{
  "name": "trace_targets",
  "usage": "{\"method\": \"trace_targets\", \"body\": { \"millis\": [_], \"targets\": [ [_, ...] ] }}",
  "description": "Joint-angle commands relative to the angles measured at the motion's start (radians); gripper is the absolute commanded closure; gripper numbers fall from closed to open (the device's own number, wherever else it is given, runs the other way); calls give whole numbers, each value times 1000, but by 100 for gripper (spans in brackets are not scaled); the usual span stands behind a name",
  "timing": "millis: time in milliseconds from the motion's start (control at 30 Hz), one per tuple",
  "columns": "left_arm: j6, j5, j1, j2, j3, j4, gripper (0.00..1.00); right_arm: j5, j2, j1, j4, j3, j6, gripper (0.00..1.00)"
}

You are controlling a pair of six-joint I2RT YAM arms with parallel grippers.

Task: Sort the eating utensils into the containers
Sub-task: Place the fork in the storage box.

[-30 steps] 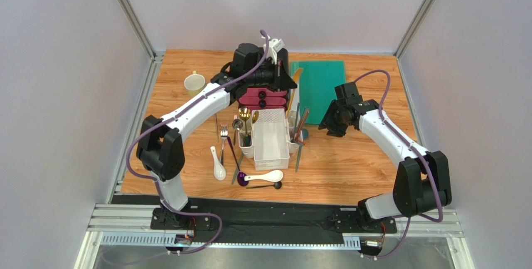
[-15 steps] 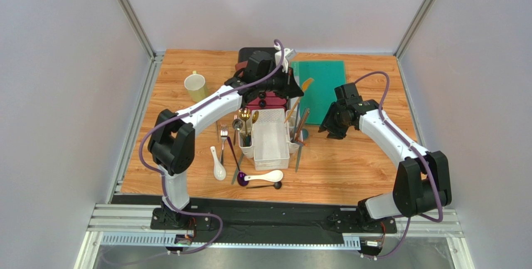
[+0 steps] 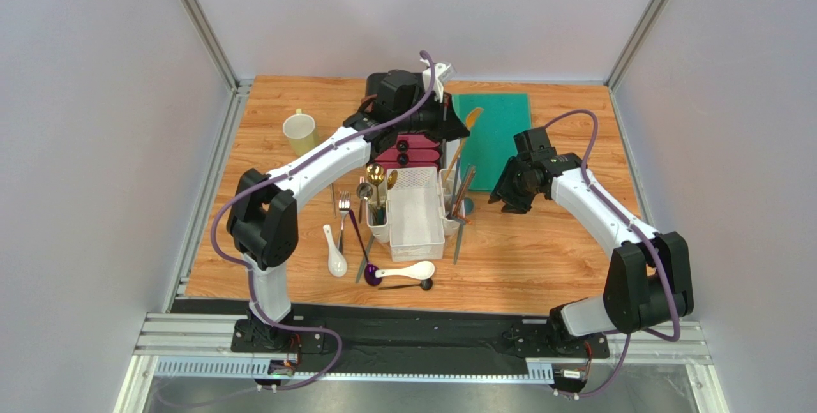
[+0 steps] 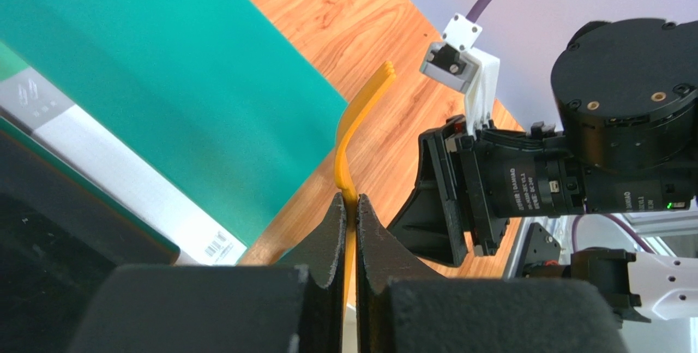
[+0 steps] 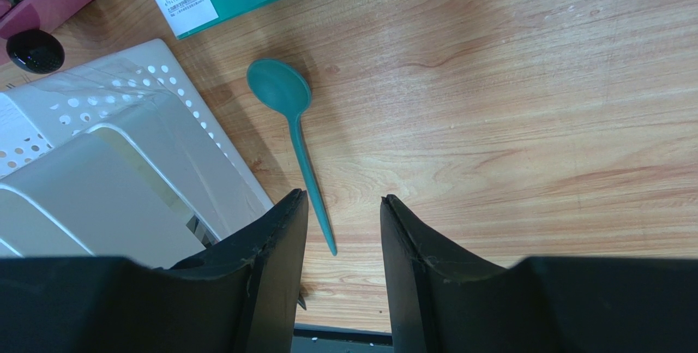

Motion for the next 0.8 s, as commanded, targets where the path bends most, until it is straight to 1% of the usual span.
{"method": "trace_targets", "body": {
  "millis": [0, 100, 133, 200, 500, 767],
  "targets": [
    [17, -1, -7, 4, 52, 61, 100, -7, -23, 4, 6, 20, -13, 57],
    [24, -9, -7, 13, 35, 64, 100, -5, -29, 2, -2, 16, -16, 57],
    [24, -12, -11, 13, 15, 102, 100, -4, -29, 4, -6, 16, -21, 57],
    [23, -20, -9, 11, -14, 129, 100, -2, -29, 4, -12, 14, -22, 58],
    [17, -81, -30, -48, -227, 267, 100, -8, -19, 7, -20, 22, -25, 58],
    [27, -118, -35, -117, -298, 271, 100, -5, -14, 18, -17, 13, -16, 58]
  ]
}}
